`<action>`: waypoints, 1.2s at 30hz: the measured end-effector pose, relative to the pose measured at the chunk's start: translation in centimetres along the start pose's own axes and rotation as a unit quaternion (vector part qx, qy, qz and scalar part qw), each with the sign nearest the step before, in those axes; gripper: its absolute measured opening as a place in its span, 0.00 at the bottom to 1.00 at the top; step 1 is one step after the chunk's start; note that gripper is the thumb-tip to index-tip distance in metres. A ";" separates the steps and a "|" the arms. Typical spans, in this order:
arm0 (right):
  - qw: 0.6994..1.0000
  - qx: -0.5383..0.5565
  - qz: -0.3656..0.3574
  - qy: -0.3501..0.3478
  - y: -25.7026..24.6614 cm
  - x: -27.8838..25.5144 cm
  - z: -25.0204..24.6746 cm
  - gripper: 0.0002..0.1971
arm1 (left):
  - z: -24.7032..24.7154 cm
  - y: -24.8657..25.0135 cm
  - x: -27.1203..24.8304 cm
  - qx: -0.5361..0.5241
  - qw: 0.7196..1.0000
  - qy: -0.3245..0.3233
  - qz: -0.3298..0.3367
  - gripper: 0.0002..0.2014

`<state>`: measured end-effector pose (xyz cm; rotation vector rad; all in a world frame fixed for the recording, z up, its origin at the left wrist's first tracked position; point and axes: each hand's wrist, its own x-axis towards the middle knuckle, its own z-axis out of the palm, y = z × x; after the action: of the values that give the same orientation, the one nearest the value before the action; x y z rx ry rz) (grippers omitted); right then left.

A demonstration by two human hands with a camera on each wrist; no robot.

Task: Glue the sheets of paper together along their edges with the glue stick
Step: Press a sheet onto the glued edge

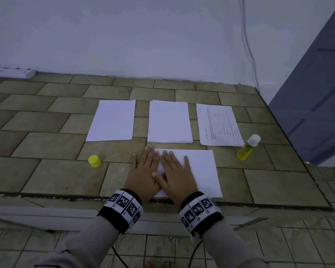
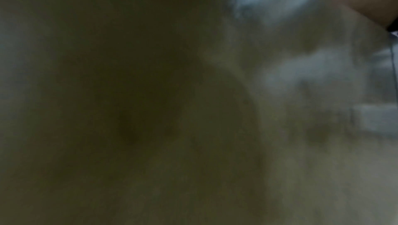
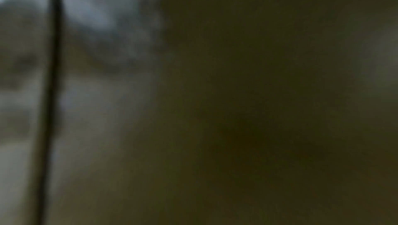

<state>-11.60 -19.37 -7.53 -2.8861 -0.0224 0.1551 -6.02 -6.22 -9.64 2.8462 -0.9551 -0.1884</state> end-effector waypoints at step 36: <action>0.991 -0.072 0.113 0.002 10.8 -4.3 -2.3 0.48 | 0.4 -0.1 0.2 0.029 0.999 0.034 -0.012 0.41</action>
<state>-15.62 -30.48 -7.60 -3.0255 0.3087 0.1966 -5.84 -6.32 -10.03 2.8980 -0.9280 -0.0672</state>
